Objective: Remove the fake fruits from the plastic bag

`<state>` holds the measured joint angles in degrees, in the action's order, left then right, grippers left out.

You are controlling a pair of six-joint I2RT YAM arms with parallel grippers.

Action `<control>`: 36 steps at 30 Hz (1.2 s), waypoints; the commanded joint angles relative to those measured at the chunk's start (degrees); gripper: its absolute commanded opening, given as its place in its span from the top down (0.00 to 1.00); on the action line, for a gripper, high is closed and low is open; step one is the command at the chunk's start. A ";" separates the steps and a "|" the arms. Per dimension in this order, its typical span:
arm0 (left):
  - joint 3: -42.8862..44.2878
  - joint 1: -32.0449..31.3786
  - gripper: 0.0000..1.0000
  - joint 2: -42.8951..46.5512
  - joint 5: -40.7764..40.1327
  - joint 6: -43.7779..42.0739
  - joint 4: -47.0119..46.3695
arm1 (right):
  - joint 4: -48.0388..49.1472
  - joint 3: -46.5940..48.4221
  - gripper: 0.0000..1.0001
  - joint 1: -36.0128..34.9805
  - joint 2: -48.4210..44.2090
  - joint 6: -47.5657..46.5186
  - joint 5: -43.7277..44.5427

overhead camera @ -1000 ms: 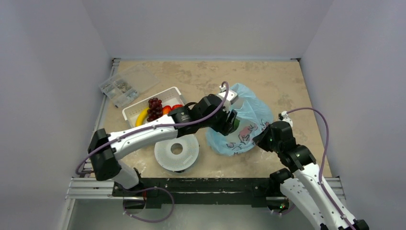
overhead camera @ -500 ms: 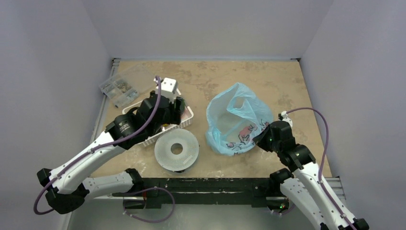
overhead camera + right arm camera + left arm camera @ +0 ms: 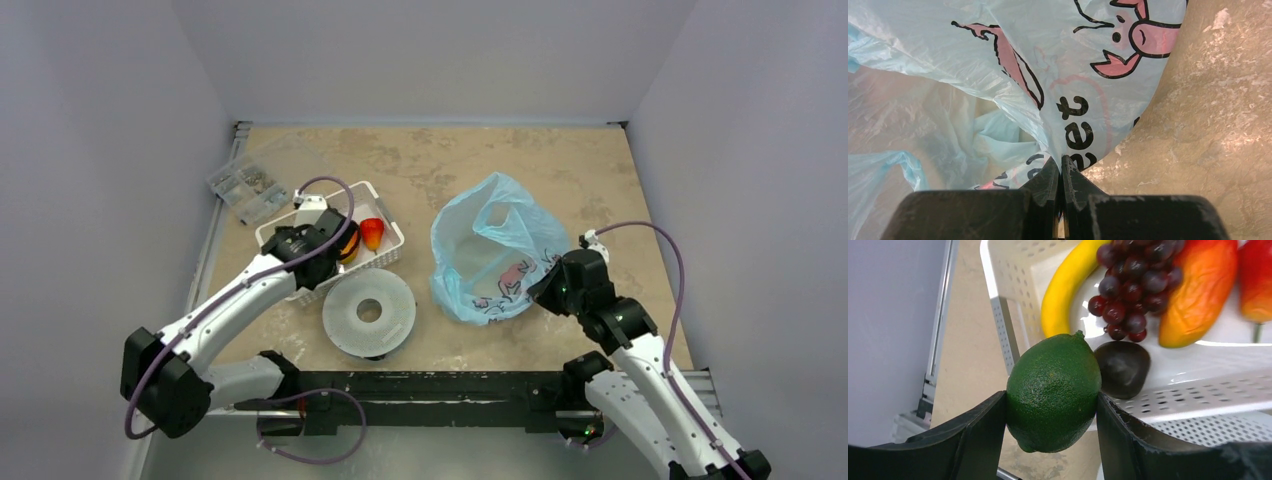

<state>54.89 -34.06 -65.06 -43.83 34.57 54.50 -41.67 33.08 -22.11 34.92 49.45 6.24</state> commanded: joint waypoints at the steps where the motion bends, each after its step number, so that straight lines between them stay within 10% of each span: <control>1: -2.60 3.23 0.79 -4.55 -1.20 6.10 -1.50 | -0.40 4.73 1.00 -0.18 2.05 -2.14 0.83; 10: 2.51 5.90 0.67 -13.06 3.83 8.98 0.63 | -0.74 7.66 1.00 -0.15 5.14 -1.94 0.49; 22: 4.20 5.87 0.02 -13.84 3.00 14.35 6.25 | -0.78 8.29 1.00 -0.22 3.60 -1.08 3.10; 36: 8.13 5.86 0.02 3.96 18.69 5.61 3.58 | -23.68 23.21 0.99 0.59 2.97 13.59 34.34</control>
<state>60.31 -28.51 -66.85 -32.77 44.29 61.32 -56.10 50.96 -21.93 40.91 56.38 28.03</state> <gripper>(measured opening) 0.984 0.005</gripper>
